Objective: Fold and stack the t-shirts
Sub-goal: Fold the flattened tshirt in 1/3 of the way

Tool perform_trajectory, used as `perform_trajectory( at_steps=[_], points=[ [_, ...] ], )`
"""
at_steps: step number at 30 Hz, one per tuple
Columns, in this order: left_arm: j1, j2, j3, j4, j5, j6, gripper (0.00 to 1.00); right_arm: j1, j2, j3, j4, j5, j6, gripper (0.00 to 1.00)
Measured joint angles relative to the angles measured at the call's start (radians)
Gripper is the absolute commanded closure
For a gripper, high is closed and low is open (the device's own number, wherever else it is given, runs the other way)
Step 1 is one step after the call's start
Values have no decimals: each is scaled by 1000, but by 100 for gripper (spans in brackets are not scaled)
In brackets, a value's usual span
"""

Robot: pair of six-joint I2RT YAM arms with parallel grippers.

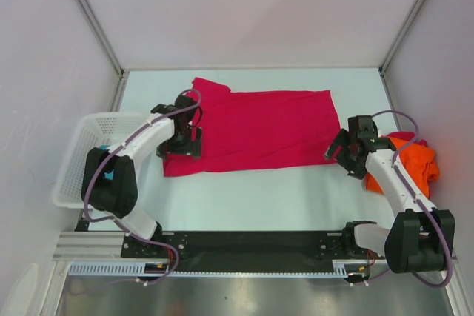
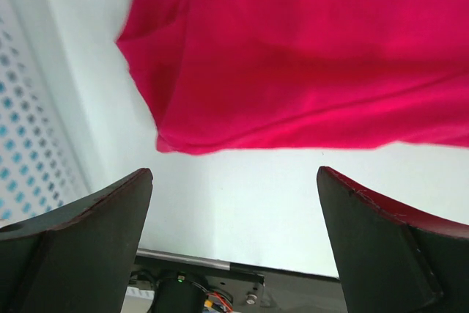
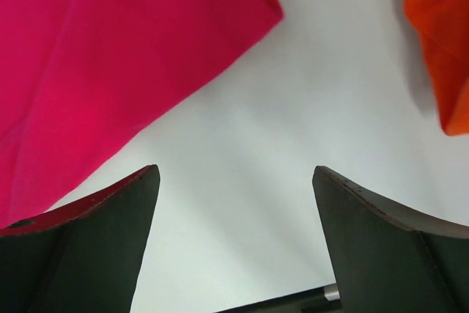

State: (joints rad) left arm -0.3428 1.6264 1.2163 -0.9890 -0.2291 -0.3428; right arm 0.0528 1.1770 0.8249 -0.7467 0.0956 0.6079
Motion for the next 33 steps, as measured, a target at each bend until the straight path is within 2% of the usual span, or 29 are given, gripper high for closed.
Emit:
perform_trajectory(
  at_steps=[7,11,16,33],
  points=[
    [-5,-52,-97,28,62,-8,0,-64,17,33,-40,61,-13,8],
    [-6,-52,-108,46,84,-7,1,-84,112,79,-18,78,-21,8],
    [-6,-52,-108,49,68,-7,1,-88,215,96,21,80,-39,8],
    [-6,-60,-178,59,29,-8,4,-99,396,171,148,64,-71,9]
  ],
)
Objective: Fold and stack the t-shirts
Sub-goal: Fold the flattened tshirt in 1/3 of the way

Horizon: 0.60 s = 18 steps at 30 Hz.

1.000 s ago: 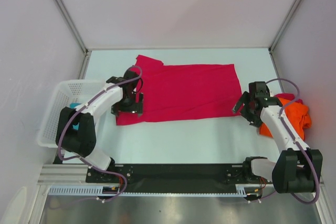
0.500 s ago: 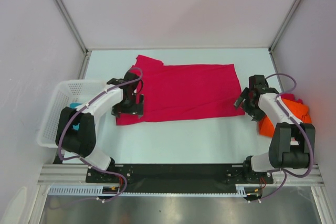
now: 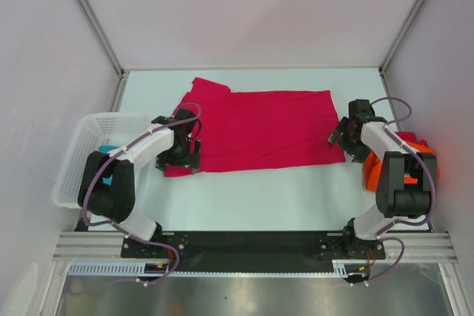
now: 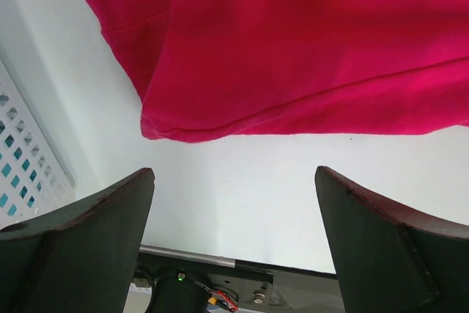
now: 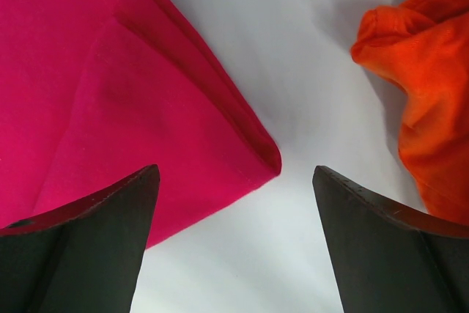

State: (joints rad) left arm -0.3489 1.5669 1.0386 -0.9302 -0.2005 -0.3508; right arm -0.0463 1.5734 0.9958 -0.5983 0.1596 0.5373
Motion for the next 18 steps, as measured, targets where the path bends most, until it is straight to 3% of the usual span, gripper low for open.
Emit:
perform_trajectory(
  at_steps=[18],
  points=[
    [1,36,-76,83,2,0,10,-2,97,30,42,-28,0,11]
  ],
)
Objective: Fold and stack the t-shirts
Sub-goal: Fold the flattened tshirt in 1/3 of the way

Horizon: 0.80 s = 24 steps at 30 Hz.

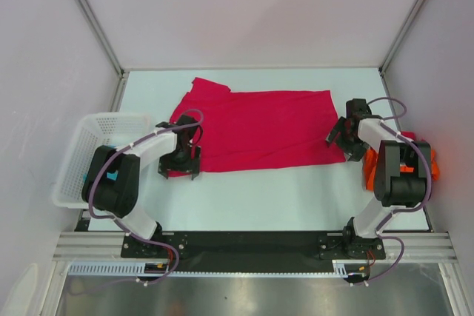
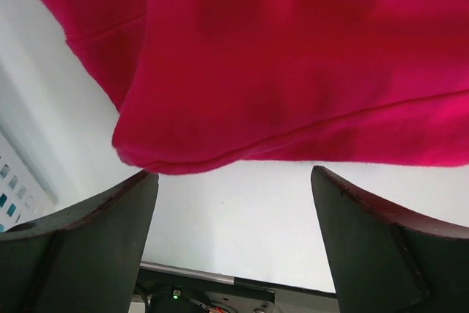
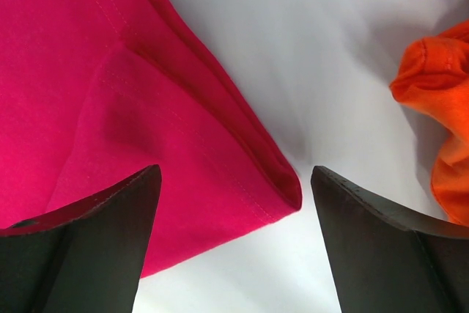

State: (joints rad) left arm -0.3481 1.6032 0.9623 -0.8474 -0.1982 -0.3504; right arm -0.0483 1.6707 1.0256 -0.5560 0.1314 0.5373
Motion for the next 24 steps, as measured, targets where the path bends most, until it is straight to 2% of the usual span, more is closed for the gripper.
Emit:
perform_trajectory(
  at_steps=[7,8,10,11,13,14,15,16,17,20,24],
  points=[
    [20,39,-10,26,20,3,11,-1,43,16,18,-9,0,13],
    [23,40,-10,26,23,3,12,-1,48,17,21,-8,0,15],
    [33,43,-8,26,33,3,16,-2,54,21,28,-10,0,26],
    [39,47,-5,24,45,4,21,-2,56,22,33,-10,0,30],
    [51,53,-2,24,66,3,28,-2,58,22,41,-16,-5,53],
    [59,55,-2,27,83,3,39,-2,59,21,52,-26,-6,68],
    [68,58,-2,29,101,3,44,-3,60,19,63,-35,-10,95],
    [79,59,-3,34,125,1,49,-4,60,16,70,-46,-18,100],
    [87,59,-5,41,145,0,68,-5,60,5,88,-60,-5,100],
    [115,50,-16,62,170,-7,91,-8,43,-21,119,-72,-8,100],
    [150,18,-39,77,131,-13,97,-9,2,-77,175,-76,-6,100]
  ],
)
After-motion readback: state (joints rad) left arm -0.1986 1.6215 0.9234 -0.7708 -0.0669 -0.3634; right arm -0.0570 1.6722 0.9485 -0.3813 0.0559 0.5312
